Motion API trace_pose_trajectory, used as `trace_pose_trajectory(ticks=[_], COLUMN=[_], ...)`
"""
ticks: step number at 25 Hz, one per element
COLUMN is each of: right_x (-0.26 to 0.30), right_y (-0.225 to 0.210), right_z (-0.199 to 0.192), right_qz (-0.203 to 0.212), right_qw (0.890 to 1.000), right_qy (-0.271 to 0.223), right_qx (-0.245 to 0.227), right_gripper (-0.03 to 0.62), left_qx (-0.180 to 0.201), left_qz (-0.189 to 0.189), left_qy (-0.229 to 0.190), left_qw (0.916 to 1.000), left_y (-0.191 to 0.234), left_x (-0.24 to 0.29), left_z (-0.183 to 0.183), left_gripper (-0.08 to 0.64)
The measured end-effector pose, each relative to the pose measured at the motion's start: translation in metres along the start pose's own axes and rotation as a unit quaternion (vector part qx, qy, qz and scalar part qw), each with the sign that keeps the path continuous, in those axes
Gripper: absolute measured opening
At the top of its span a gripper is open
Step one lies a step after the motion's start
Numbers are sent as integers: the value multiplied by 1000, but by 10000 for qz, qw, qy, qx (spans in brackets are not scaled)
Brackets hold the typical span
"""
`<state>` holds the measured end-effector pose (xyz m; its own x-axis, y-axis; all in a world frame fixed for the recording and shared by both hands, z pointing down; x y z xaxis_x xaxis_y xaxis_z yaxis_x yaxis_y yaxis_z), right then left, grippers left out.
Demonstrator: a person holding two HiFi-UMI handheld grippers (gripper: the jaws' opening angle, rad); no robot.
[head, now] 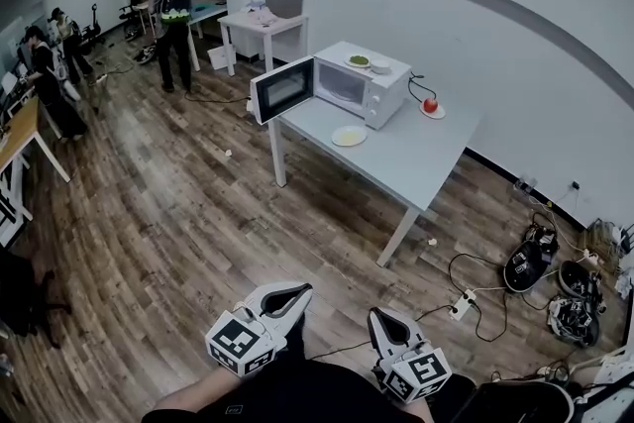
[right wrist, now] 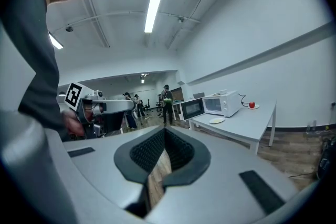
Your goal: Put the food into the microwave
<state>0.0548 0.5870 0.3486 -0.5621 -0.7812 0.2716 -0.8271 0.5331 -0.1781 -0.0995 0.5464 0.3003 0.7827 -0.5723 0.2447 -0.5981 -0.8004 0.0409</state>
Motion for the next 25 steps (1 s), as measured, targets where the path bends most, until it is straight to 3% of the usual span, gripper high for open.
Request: trace_pose_trajectory(ticks=[12,25], right_x=[51,168], right_y=[-63,-88], right_z=[33,77], right_qz=[-319,-210], right_qw=[9994,9995], right_qy=[114,198], right_qx=[-73,-107], right_gripper=[14,15], left_qx=[114,222], left_qz=[-110,-33], left_qy=[-361,-370], left_qw=[9992,9991], left_y=[71,188], left_x=[65,93], left_z=[34,56], left_gripper=[8,8])
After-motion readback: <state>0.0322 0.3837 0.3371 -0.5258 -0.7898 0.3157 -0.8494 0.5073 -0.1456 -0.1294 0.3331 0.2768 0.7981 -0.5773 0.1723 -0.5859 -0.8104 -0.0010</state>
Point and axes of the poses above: the fingertips, and each gripper's own axes: x forward along the fingers, y to its left, z out of its top, the point moved 3 cm from there along -x, backward along the fingers, and after that the axes turned 9 degrees about y, right-handed, at the moved point
